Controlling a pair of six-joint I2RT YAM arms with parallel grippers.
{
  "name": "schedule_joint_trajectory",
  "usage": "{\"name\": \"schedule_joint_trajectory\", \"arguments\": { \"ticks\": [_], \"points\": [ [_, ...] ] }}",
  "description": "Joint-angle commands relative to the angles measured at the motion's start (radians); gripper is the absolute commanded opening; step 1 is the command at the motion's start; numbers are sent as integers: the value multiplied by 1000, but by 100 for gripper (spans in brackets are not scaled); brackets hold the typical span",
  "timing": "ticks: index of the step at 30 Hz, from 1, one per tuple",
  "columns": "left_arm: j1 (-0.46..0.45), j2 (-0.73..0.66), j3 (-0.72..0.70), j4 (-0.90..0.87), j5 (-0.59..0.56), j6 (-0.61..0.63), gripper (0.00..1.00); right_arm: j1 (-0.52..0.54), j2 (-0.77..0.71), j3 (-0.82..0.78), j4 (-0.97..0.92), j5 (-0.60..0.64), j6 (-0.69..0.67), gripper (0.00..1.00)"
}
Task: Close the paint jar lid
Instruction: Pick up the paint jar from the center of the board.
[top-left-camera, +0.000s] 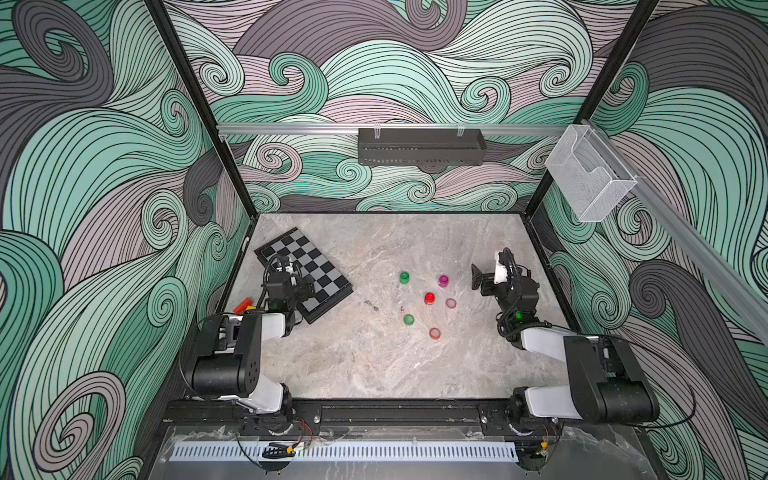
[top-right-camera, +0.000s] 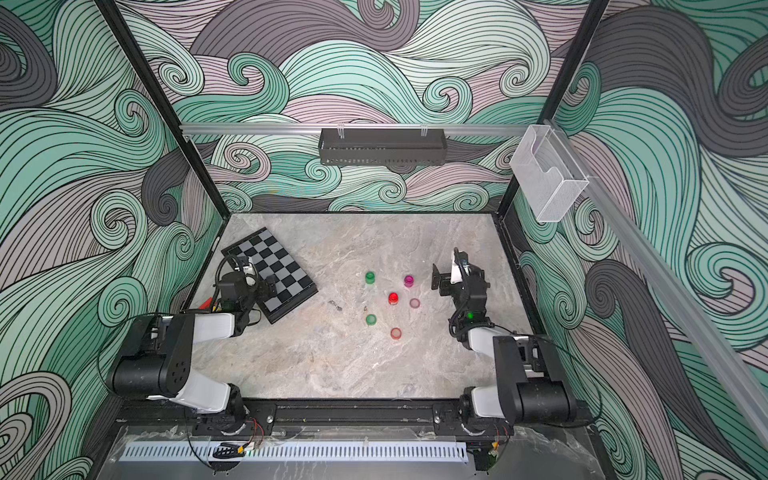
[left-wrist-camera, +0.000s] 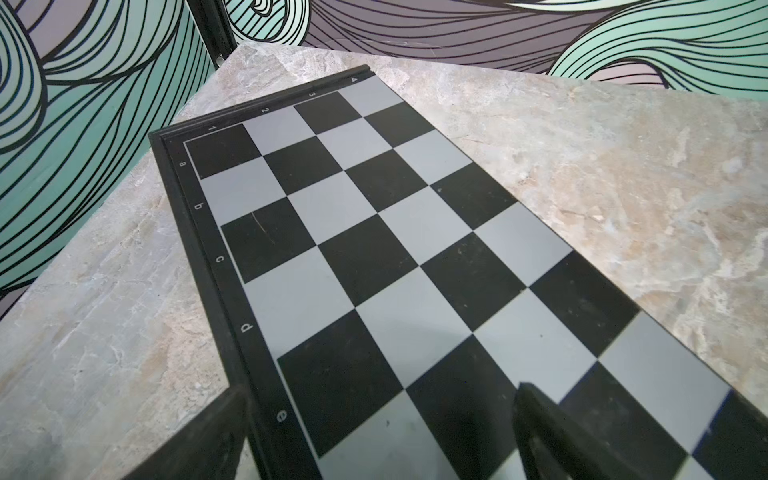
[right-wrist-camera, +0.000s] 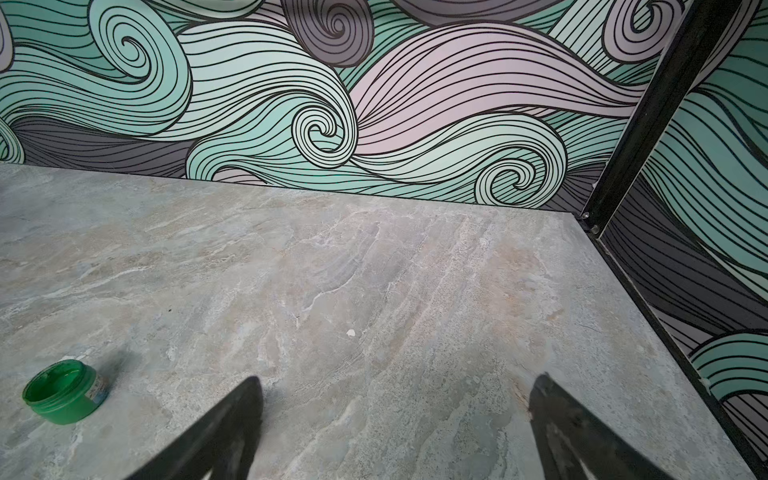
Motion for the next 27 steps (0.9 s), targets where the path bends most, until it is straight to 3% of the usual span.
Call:
{"name": "schedule_joint_trajectory", "arguments": {
  "ticks": [1, 27],
  "points": [
    [0, 11, 35, 27, -3, 22, 99, 7, 16, 29, 31, -15, -15, 99],
    [0, 7, 33, 33, -3, 26, 99, 5, 12, 28, 38, -13, -12, 99]
  ]
}}
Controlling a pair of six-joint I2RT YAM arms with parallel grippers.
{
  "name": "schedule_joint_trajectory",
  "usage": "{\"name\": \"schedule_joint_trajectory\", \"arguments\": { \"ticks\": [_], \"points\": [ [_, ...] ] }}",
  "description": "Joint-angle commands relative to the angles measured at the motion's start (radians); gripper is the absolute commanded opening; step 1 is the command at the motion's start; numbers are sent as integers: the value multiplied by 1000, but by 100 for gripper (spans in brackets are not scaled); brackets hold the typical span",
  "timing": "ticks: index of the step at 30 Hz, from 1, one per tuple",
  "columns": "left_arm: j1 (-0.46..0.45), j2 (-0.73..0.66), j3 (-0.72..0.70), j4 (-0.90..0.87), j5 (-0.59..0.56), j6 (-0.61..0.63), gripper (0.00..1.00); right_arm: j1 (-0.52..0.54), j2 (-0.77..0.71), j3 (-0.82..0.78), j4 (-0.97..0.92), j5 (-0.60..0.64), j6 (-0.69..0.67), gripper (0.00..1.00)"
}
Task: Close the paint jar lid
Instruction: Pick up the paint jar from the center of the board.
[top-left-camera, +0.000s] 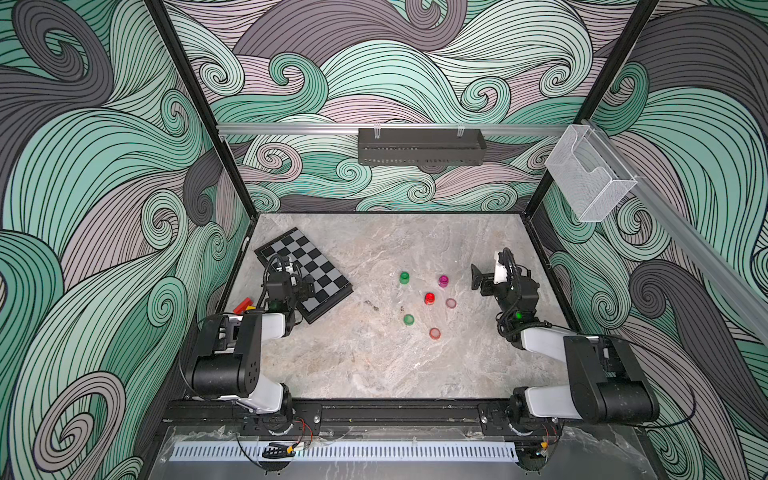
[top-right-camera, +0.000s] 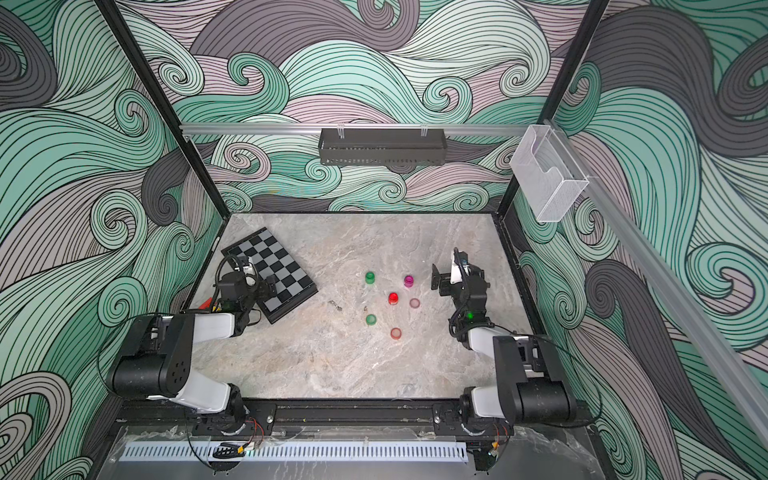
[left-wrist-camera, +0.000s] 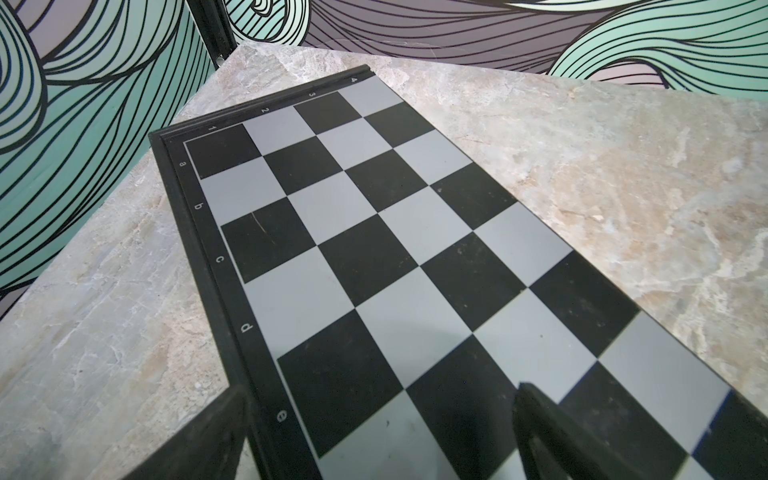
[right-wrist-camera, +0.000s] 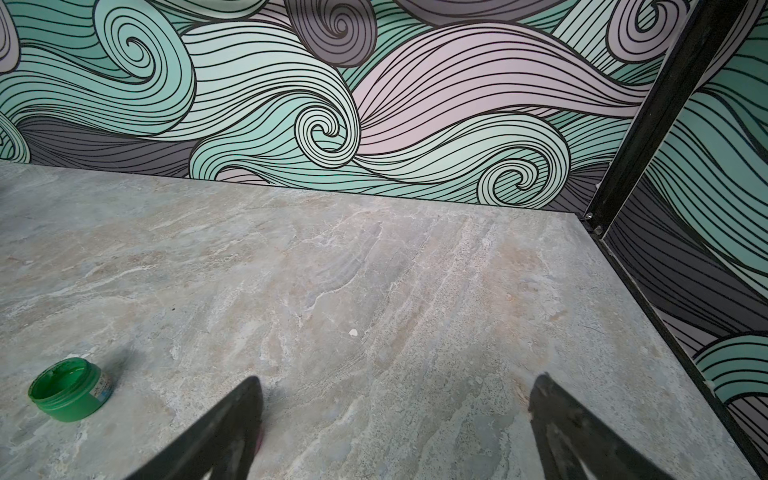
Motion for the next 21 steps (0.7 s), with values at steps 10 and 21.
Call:
{"name": "schedule_joint_trajectory", "arguments": {
  "ticks": [10, 21],
  "points": [
    [-5, -296, 152, -320, 4, -1, 99, 4, -286, 151, -380, 113, 97, 99],
    [-49, -419, 313, -489, 554, -3, 99, 48, -322, 512, -1052, -172, 293, 99]
  ]
}}
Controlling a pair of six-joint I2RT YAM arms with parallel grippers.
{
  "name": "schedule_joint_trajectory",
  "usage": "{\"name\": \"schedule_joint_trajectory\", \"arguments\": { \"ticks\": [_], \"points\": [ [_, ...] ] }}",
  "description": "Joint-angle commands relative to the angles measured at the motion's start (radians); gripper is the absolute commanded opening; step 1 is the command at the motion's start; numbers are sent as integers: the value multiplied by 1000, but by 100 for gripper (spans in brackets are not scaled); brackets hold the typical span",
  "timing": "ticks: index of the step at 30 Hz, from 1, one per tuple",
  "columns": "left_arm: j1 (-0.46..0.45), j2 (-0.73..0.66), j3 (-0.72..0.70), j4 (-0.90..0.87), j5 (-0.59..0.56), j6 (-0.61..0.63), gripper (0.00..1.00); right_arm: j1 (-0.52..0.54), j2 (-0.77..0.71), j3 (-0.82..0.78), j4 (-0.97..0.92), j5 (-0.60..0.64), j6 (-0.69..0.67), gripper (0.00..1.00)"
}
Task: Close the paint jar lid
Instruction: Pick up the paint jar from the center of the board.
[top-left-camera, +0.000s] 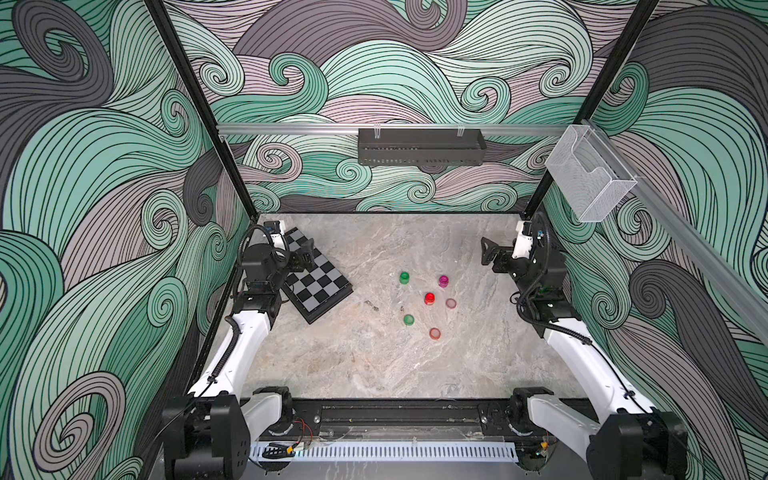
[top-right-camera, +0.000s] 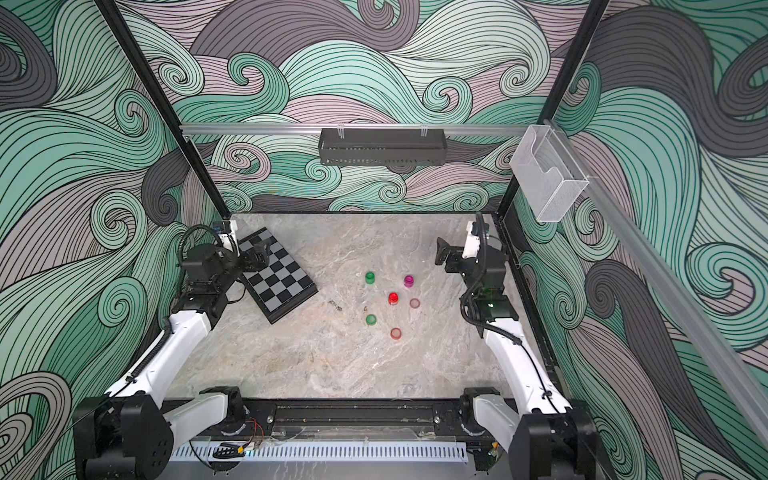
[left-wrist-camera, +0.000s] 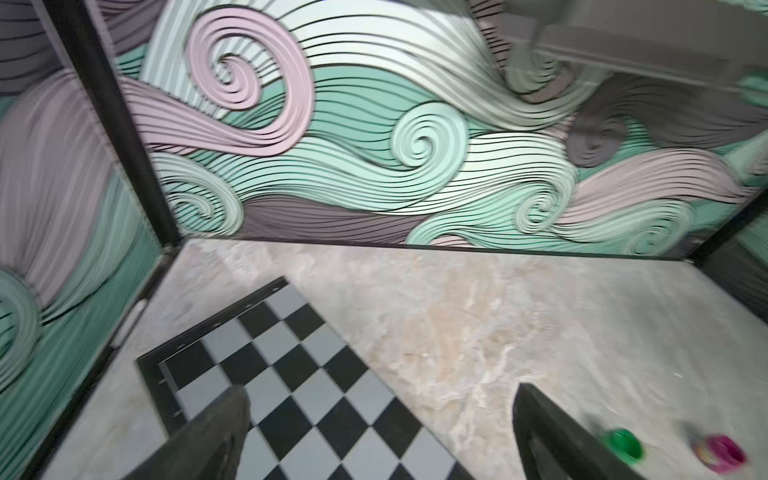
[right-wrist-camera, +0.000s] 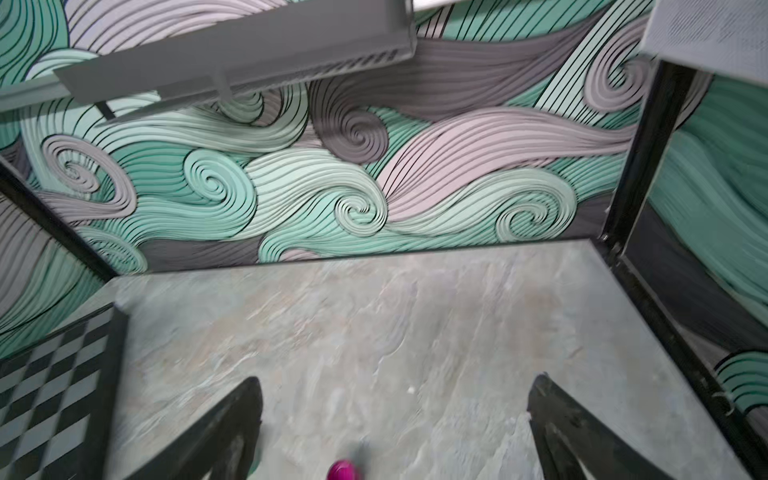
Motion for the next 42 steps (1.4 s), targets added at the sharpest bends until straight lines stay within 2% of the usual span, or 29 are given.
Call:
{"name": "schedule_joint_trajectory", "arguments": {
  "ticks": [1, 7, 11, 15, 17, 21, 25, 32, 42],
  "points": [
    [-53, -8, 17, -52, 273, 37, 99, 62, 30, 130, -341, -79, 25, 99],
    [-205, -18, 32, -127, 389, 186, 99, 229, 165, 342, -725, 70, -73, 99],
    [-252, -49, 4, -108, 417, 196, 99, 221, 238, 327, -729, 146, -96, 99],
    [-276, -73, -18, -82, 415, 189, 99, 214, 278, 314, -730, 27, -58, 99],
    [-283, -68, -5, -96, 404, 166, 99, 234, 297, 316, -731, -10, -34, 99],
    [-288, -53, 47, -154, 417, 157, 99, 323, 350, 329, -751, 45, -30, 99],
    [-289, -55, 66, -192, 413, 156, 99, 378, 397, 342, -749, 51, -1, 98],
    [-288, -75, 14, -92, 387, 99, 98, 466, 500, 403, -752, 84, 31, 94],
    [-288, -100, 9, -111, 284, 107, 99, 521, 642, 484, -793, 136, 68, 81]
  ]
}}
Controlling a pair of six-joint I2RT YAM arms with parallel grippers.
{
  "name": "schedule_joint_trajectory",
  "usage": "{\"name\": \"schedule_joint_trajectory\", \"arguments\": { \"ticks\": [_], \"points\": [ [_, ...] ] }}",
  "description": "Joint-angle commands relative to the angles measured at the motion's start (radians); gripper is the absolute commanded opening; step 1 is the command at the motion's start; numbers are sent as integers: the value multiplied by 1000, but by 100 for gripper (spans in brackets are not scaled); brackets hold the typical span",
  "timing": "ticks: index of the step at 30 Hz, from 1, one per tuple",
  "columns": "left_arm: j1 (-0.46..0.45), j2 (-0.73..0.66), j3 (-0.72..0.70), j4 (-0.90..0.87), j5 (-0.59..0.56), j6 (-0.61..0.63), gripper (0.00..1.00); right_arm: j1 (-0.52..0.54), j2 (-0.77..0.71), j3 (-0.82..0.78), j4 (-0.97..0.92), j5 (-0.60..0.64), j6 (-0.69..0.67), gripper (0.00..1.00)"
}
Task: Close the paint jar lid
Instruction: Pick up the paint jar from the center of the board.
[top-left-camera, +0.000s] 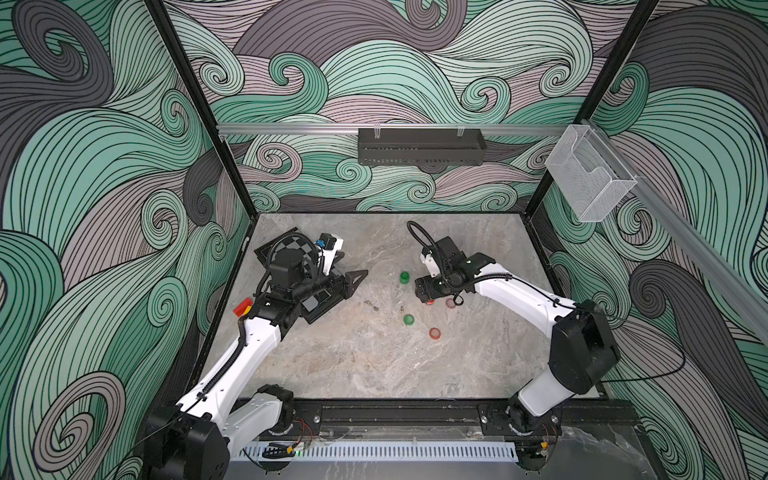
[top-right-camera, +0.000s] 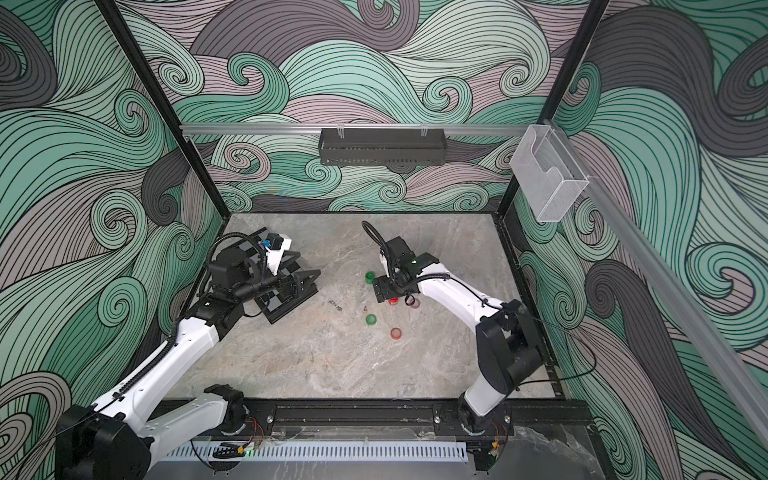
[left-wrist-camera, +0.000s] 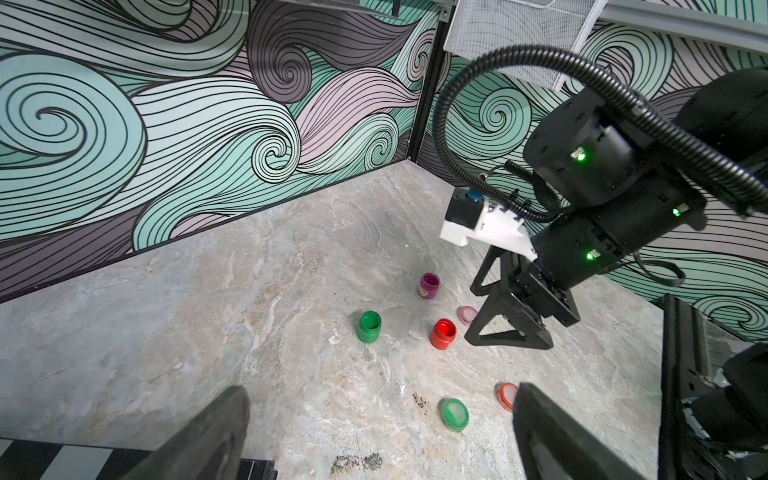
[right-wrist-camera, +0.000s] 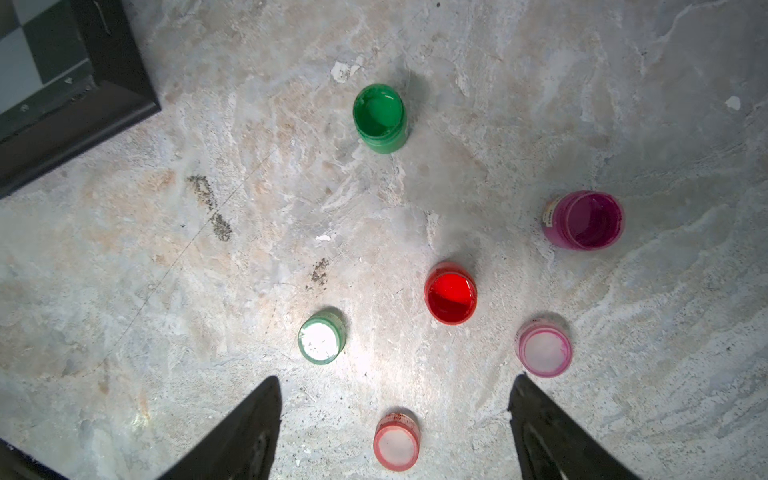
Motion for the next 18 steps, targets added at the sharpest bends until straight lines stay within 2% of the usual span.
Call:
{"name": "schedule_joint_trajectory", "arguments": {
  "ticks": [1, 12, 18],
  "points": [
    [-4, -32, -6, 23, -38, 6, 99, 14, 59, 36, -6, 41, 35, 79],
    [-3, -43, -8, 17, -36, 5, 99, 6, 175, 63, -16, 112, 90, 68],
    [-3, -44, -4, 18, -25, -4, 99, -10, 216, 79, -15, 101, 99, 63]
  ]
}}
